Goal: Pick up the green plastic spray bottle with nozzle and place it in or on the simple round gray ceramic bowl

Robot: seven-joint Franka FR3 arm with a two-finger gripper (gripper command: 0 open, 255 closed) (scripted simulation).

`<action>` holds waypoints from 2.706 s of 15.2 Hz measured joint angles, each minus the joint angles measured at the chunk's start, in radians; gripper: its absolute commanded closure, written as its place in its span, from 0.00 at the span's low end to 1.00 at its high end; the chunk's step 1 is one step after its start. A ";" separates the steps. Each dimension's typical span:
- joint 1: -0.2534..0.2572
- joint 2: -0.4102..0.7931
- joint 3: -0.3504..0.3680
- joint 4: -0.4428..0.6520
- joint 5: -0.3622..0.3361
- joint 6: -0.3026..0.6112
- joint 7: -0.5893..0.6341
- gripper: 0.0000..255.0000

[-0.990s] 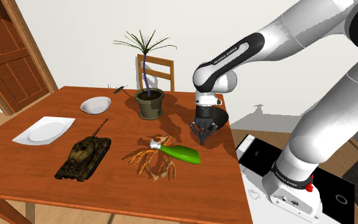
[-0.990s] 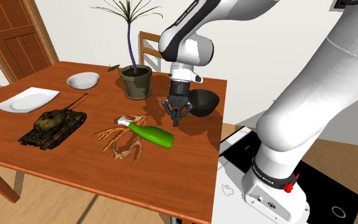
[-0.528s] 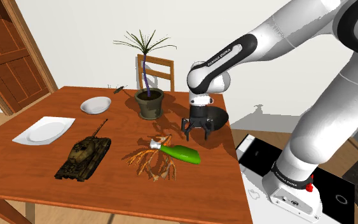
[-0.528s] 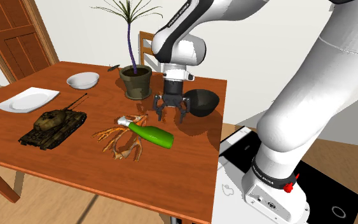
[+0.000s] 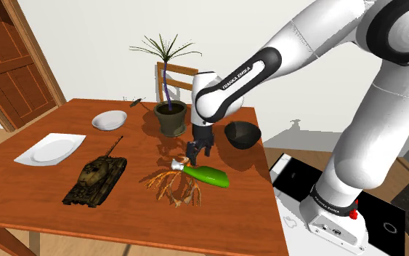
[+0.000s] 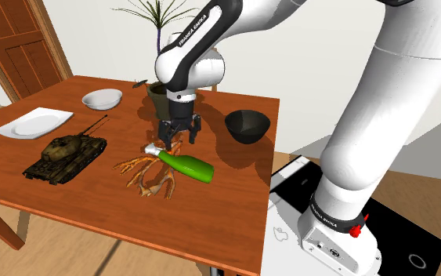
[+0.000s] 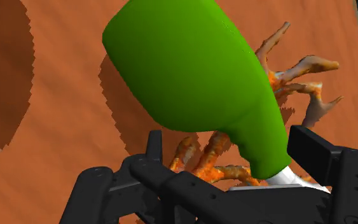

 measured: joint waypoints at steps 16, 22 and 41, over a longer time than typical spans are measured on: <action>0.059 0.102 0.055 -0.007 -0.069 0.234 -0.234 0.00; 0.059 0.102 0.055 -0.007 -0.069 0.234 -0.234 1.00; 0.052 -0.024 0.053 0.038 -0.052 0.068 -0.225 1.00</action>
